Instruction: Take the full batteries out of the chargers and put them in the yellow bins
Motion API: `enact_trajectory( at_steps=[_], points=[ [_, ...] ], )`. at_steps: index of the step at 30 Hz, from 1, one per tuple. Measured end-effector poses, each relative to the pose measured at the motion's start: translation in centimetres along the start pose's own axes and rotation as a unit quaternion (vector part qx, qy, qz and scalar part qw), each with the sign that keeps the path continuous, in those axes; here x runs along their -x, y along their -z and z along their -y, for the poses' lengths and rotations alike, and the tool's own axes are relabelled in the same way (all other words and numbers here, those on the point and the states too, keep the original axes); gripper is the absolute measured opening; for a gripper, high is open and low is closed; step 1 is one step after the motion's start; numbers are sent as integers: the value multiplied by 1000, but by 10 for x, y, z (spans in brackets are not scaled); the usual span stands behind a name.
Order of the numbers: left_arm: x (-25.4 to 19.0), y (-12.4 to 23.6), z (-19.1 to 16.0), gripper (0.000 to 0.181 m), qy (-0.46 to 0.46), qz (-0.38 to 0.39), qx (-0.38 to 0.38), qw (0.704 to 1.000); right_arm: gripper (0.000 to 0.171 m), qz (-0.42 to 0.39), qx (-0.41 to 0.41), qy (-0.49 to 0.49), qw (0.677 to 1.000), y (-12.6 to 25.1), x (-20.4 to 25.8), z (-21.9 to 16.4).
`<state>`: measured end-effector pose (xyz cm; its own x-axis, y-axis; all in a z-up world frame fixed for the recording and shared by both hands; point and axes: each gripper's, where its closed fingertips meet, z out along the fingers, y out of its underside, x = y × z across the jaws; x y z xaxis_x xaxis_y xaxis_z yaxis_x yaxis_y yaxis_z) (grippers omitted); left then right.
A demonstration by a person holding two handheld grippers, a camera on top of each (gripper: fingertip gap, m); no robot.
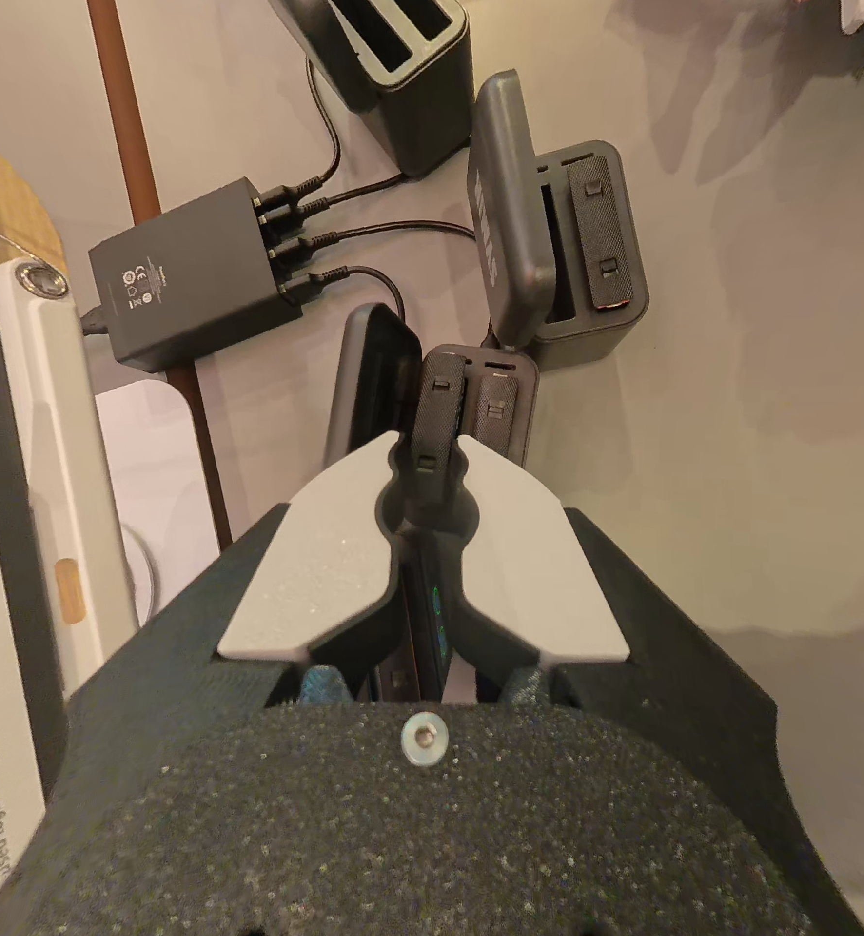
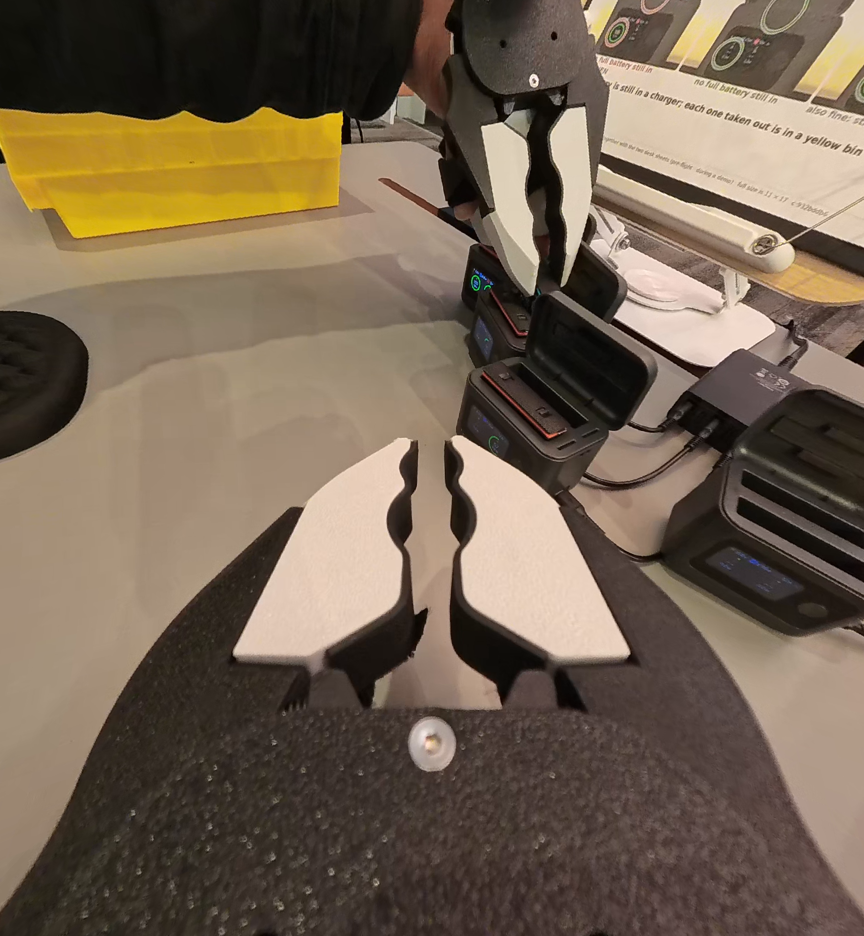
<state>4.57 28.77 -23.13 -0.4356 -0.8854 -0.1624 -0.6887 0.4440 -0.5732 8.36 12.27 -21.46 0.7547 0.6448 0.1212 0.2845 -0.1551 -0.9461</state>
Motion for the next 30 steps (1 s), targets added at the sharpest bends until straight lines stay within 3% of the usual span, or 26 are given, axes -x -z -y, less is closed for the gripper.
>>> enact_trajectory(
  at_steps=[21,30],
  points=[
    [0,9,-9,27,-61,26,161,985,9,10,7,1,1000,-2,4,-2],
    [1,-8,-3,17,-112,16,255,960,9,1,3,0,1000,0,0,0]
  ],
)
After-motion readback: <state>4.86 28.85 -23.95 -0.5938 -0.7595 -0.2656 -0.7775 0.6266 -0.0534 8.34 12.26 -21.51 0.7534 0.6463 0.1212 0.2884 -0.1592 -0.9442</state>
